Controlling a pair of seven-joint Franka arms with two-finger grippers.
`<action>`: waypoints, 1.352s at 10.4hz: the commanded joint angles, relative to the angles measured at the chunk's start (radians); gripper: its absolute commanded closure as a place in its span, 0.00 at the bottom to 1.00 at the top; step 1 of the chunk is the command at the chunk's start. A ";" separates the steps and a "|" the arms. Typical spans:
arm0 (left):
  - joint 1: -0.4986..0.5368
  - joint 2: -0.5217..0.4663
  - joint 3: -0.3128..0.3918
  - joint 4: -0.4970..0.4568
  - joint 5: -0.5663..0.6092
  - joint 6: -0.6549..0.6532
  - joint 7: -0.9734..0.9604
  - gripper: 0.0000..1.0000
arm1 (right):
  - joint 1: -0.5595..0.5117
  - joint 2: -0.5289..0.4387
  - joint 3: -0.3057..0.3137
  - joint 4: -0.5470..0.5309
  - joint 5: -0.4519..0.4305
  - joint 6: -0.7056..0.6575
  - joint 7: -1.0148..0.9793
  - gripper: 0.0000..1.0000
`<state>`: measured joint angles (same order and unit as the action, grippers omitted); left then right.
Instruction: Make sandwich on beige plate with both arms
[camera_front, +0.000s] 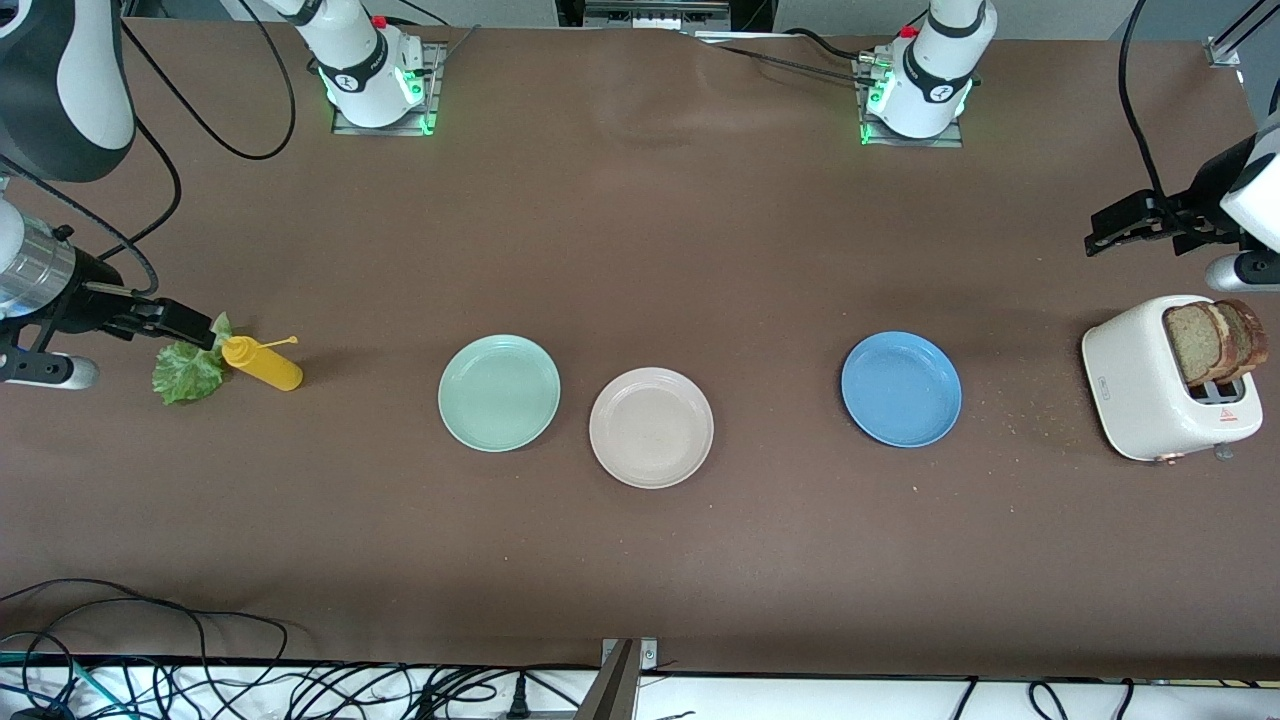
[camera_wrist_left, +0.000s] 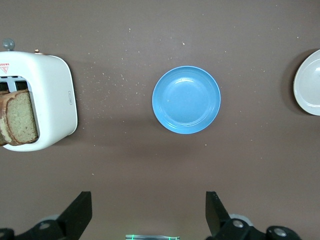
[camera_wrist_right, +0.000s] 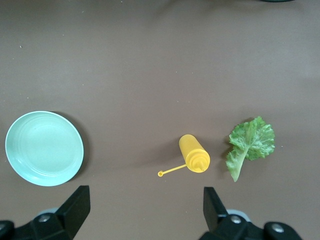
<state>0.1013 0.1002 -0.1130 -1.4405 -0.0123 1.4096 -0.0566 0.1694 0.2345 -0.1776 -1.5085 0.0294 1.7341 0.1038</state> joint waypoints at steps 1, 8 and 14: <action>0.003 0.004 0.001 0.011 -0.021 -0.008 0.006 0.00 | -0.002 0.006 0.001 -0.001 0.017 0.005 -0.012 0.00; 0.003 0.004 0.001 0.011 -0.018 -0.008 0.007 0.00 | -0.002 0.019 0.003 0.005 0.017 0.019 -0.012 0.00; 0.003 0.009 0.003 0.011 -0.012 -0.008 0.000 0.00 | -0.010 0.019 0.003 0.005 0.017 0.019 -0.018 0.00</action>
<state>0.1018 0.1031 -0.1116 -1.4405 -0.0124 1.4096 -0.0566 0.1700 0.2514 -0.1767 -1.5084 0.0297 1.7491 0.1037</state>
